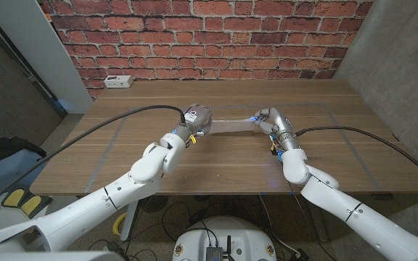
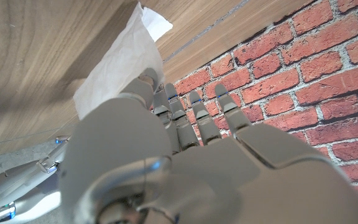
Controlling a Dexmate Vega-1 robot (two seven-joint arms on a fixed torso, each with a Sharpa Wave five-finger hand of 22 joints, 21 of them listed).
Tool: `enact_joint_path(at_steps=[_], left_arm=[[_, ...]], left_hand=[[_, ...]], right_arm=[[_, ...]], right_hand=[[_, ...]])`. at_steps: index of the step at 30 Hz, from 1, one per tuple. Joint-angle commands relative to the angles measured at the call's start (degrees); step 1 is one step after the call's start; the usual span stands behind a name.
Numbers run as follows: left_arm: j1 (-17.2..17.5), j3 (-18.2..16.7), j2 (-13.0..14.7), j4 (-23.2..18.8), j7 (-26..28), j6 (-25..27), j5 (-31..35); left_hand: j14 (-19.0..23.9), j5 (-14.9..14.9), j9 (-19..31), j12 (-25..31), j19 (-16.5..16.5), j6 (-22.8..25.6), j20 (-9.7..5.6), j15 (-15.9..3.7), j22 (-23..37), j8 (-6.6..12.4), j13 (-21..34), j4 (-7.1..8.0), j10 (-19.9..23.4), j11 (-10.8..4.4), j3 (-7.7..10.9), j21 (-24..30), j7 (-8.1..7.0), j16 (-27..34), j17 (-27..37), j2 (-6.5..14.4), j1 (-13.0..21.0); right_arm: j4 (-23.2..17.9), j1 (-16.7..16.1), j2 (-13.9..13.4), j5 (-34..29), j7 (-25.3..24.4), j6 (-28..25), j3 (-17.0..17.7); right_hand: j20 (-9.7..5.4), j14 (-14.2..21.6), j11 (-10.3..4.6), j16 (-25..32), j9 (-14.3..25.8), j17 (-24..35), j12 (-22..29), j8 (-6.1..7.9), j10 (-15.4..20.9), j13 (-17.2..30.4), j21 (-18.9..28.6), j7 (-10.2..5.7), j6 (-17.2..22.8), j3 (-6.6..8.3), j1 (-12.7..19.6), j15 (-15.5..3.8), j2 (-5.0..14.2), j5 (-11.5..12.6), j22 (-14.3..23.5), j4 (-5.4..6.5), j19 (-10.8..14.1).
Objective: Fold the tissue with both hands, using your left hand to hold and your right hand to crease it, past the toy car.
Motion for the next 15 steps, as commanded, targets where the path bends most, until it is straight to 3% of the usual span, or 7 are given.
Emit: enact_joint_path(at_steps=[1,15], left_arm=[[-0.6,-1.2,-1.0,1.9,0.7,0.7,0.2],[-5.8,0.2,-2.8,8.4,0.4,-1.4,-1.9]], left_hand=[[0.7,0.6,0.1,-0.1,0.7,0.3,0.17,-2.36,0.3,-0.29,0.2,0.01,0.6,-0.11,0.36,0.6,0.38,0.4,0.1,-0.1,0.5],[1.4,0.6,0.1,-0.1,1.0,0.1,0.11,-2.46,0.4,-0.89,0.2,0.13,1.2,0.05,0.54,0.9,0.12,0.4,0.1,-0.1,0.3]], right_arm=[[1.9,3.8,1.4,-2.5,1.8,-1.8,-2.1],[6.6,8.8,3.4,-4.2,4.0,-3.7,-5.3]], right_hand=[[0.11,-0.2,2.32,0.4,0.2,0.0,6.5,0.2,2.1,14.8,0.5,0.11,0.3,0.28,-0.3,-4.31,-0.04,-0.1,0.3,-0.03,-0.3],[0.21,-0.4,2.3,0.6,0.2,-0.2,6.7,0.04,2.0,14.8,1.3,0.04,0.5,0.52,-0.4,-4.24,-0.17,-0.1,0.2,-0.18,-0.7]])
